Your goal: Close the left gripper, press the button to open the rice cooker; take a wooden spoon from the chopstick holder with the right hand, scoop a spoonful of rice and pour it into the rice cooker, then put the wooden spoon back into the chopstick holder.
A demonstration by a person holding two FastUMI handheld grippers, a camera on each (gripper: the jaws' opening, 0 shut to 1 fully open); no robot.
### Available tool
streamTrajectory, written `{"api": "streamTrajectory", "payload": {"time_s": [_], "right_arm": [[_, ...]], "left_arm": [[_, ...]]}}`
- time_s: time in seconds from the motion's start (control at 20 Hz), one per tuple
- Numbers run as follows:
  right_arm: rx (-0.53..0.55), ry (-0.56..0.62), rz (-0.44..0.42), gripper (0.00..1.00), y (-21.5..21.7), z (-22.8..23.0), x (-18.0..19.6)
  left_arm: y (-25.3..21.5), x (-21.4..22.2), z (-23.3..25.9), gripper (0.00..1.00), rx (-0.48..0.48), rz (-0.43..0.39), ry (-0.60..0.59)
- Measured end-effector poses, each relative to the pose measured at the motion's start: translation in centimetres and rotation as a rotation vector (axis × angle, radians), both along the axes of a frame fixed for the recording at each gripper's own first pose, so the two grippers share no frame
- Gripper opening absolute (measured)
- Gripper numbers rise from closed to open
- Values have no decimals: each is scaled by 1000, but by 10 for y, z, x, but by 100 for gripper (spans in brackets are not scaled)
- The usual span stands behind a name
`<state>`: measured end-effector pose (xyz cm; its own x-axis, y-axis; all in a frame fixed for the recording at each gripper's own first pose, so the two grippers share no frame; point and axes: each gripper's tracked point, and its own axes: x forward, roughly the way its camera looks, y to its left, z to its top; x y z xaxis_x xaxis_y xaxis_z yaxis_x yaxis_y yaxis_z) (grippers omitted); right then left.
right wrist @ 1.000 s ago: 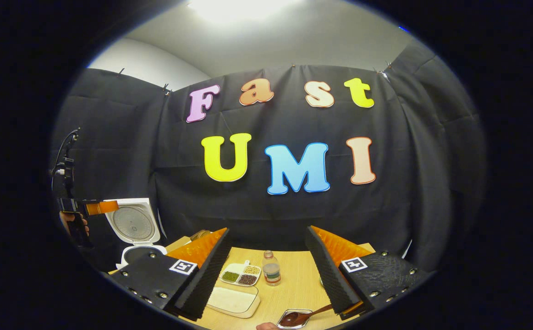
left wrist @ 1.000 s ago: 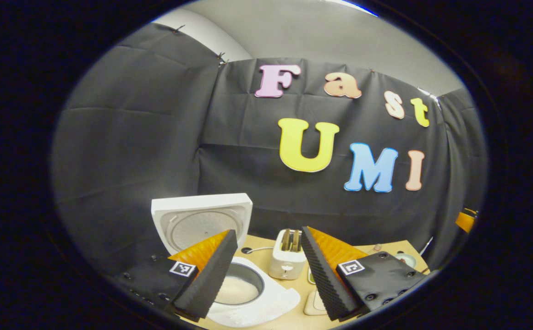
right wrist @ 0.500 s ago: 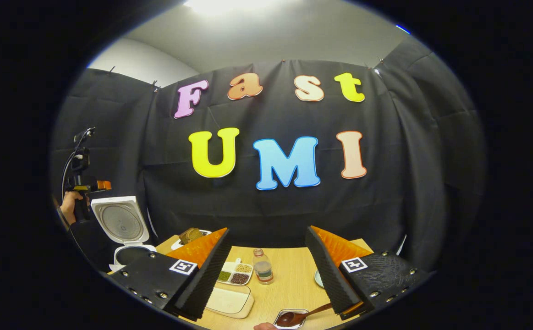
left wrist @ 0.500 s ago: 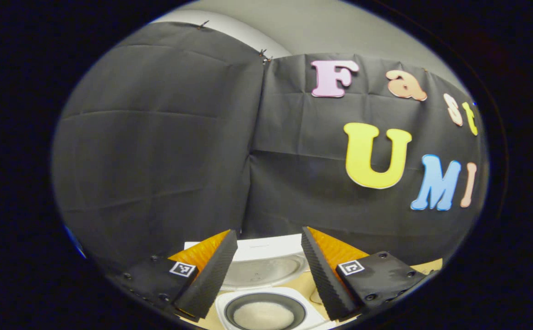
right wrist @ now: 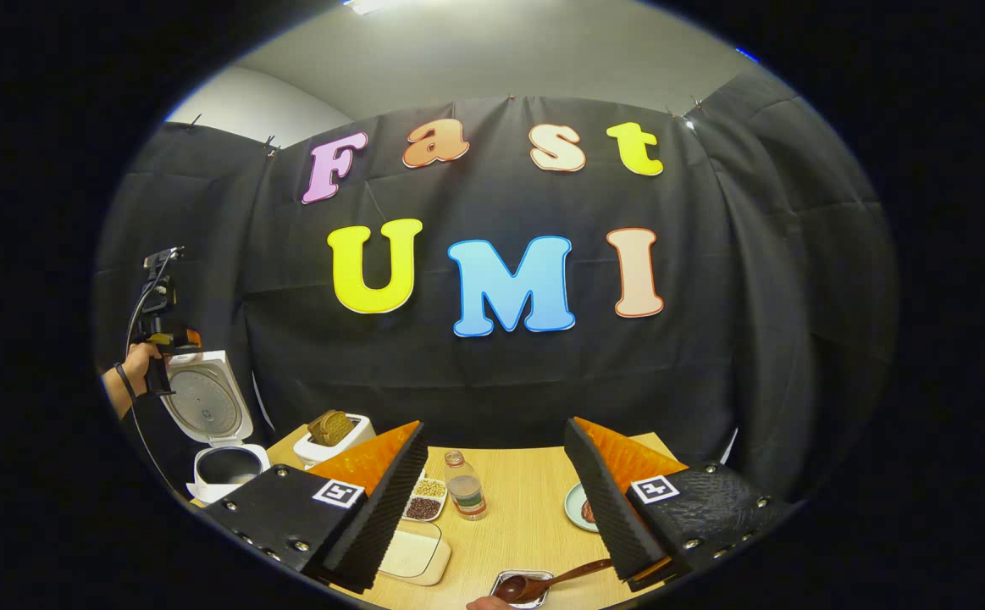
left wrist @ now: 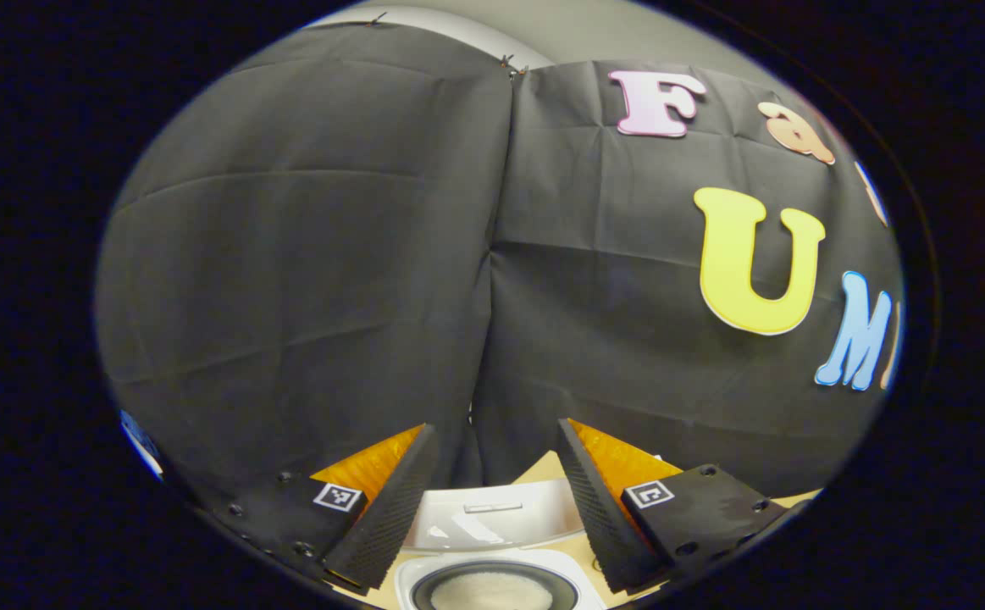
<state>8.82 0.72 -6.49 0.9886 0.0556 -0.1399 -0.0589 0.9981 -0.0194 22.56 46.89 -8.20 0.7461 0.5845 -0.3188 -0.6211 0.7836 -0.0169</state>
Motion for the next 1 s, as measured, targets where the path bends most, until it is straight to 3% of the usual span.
{"api": "streamTrajectory", "payload": {"time_s": [0.4,0.75,1.0], "right_arm": [[27,-30,61,99,15,9,-3],[85,-123,147,98,30,38,-25],[80,-117,153,98,25,36,-35]], "left_arm": [[-4,1,-1,96,57,-7,5],[-49,-34,-9,98,48,-52,-6],[-83,-61,-28,97,35,-84,3]]}}
